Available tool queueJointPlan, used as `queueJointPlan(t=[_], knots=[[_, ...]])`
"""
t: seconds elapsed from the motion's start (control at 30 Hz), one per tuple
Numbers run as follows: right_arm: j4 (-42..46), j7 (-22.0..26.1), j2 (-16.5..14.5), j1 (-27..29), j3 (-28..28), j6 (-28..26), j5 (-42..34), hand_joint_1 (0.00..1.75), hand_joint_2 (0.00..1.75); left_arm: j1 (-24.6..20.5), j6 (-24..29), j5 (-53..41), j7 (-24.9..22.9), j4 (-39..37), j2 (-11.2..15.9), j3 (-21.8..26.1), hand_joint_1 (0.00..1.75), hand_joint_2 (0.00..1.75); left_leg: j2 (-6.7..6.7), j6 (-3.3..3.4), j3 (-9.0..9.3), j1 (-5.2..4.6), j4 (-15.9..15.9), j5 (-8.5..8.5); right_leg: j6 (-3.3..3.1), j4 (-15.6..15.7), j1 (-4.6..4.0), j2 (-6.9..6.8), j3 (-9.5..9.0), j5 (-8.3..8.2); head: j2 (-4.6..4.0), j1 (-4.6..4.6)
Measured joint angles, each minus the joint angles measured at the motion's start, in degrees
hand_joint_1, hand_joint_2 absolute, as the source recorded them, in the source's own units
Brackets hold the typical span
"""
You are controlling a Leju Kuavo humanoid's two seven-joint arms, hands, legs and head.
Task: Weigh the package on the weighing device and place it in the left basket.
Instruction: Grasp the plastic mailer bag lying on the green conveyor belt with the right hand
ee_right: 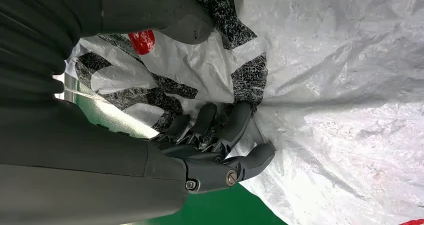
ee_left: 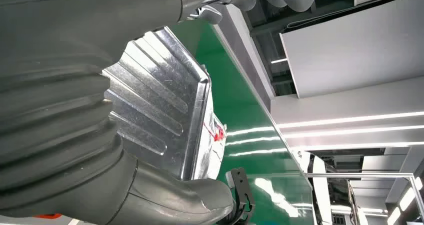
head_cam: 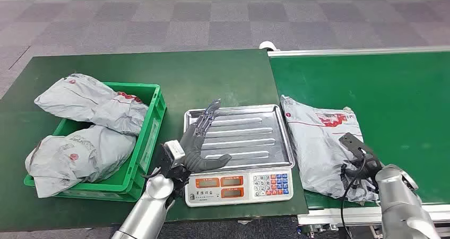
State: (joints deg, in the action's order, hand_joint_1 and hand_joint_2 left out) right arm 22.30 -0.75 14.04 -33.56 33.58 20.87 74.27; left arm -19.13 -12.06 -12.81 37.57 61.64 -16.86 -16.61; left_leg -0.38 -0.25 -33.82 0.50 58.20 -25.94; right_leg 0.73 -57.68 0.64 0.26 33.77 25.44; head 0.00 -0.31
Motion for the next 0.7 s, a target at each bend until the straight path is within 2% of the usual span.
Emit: queueJointPlan(t=[0.2, 0.33, 0.7], knots=[[-0.27, 0.07, -0.1, -0.1, -0.19, -0.39, -0.07, 0.01, 1.75, 0.0, 0.02, 0.01, 0.0, 0.0, 0.02, 0.0, 0.0, 1.75, -0.02, 0.01, -0.02, -0.01, 0.0, -0.01, 0.03, 0.01, 0.0, -0.01, 0.01, 0.02, 0.0, 0.0], [-0.47, 0.24, -0.16, -0.16, -0.2, -0.41, -0.18, 1.75, 1.75, 0.0, 0.02, 0.0, 0.0, 0.0, 0.04, 0.0, 0.0, 1.75, -0.04, 0.02, -0.02, -0.01, 0.0, -0.01, 0.06, 0.01, 0.0, -0.02, 0.01, 0.04, 0.0, 0.0], [-0.48, 8.14, -0.25, 1.55, -0.2, -1.27, -4.86, 1.75, 1.75, 0.02, 0.1, 0.03, -0.08, -0.02, 0.19, 0.0, 0.0, 1.75, -0.02, 0.01, -0.07, -0.01, 0.0, -0.03, 0.06, 0.01, 0.01, -0.01, 0.08, 0.05, 0.0, 0.01]])
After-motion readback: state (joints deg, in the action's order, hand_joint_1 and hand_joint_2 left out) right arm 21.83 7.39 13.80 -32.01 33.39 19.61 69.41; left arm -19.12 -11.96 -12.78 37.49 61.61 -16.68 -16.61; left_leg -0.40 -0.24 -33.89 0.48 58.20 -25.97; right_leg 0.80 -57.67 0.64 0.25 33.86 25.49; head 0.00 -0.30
